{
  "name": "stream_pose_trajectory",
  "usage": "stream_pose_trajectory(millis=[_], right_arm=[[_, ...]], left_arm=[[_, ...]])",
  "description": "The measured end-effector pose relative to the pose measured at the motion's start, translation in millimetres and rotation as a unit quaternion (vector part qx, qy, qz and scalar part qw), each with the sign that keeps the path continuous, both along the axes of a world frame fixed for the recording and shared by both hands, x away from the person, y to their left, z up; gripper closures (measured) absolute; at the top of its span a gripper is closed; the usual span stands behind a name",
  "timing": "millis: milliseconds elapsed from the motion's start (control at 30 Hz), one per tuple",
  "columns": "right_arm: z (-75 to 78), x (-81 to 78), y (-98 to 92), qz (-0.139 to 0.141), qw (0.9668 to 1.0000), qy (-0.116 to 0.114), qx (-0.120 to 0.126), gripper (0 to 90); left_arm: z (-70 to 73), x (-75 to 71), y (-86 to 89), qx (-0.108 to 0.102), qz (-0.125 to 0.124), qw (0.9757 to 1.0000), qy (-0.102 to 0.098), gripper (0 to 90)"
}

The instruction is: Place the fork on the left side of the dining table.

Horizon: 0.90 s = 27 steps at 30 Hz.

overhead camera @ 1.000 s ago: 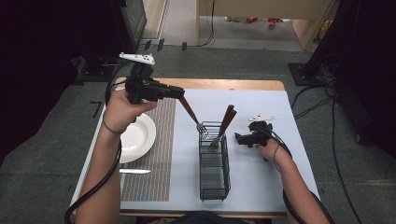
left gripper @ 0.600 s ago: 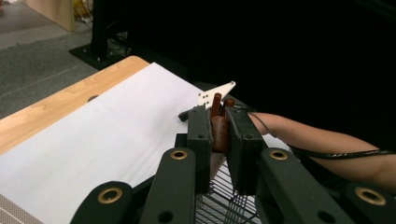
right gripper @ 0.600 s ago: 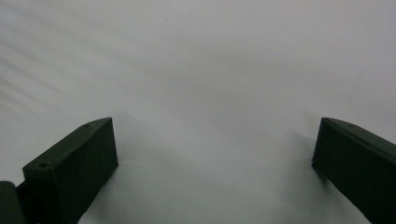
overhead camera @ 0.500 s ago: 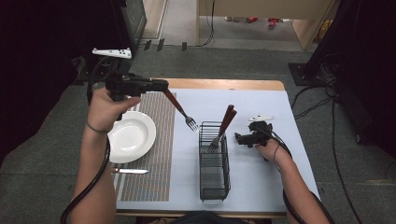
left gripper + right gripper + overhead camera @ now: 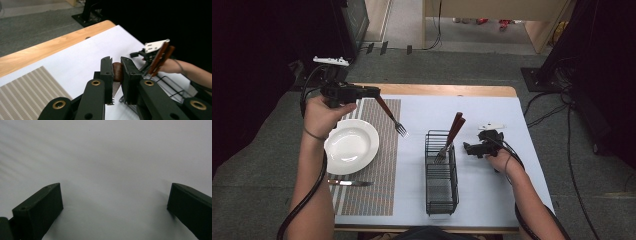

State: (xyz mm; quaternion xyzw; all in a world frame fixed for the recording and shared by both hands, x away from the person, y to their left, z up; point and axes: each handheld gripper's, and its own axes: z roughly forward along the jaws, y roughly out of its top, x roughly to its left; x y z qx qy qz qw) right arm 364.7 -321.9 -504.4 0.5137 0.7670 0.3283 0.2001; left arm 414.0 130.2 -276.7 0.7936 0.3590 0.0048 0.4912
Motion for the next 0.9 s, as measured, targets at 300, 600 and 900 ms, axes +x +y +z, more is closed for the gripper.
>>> stream_pose_trajectory(millis=[300, 600, 900], right_arm=[[0.0, -0.2, 0.1, -0.001, 1.0000, -0.001, 0.000, 0.0], [0.0, -0.4, -0.1, -0.001, 1.0000, -0.001, 0.000, 0.0], [0.1, -0.6, -0.1, -0.001, 1.0000, -0.001, 0.000, 0.0]], left_arm=[[-15.6, 15.5, 3.9, 0.012, 0.023, 0.9997, 0.002, 82.2], [-25.1, 27.7, 14.0, 0.016, 0.045, 0.9988, 0.007, 82.2], [-35.2, 47.3, 29.9, 0.015, 0.065, 0.9976, 0.017, 82.2]])
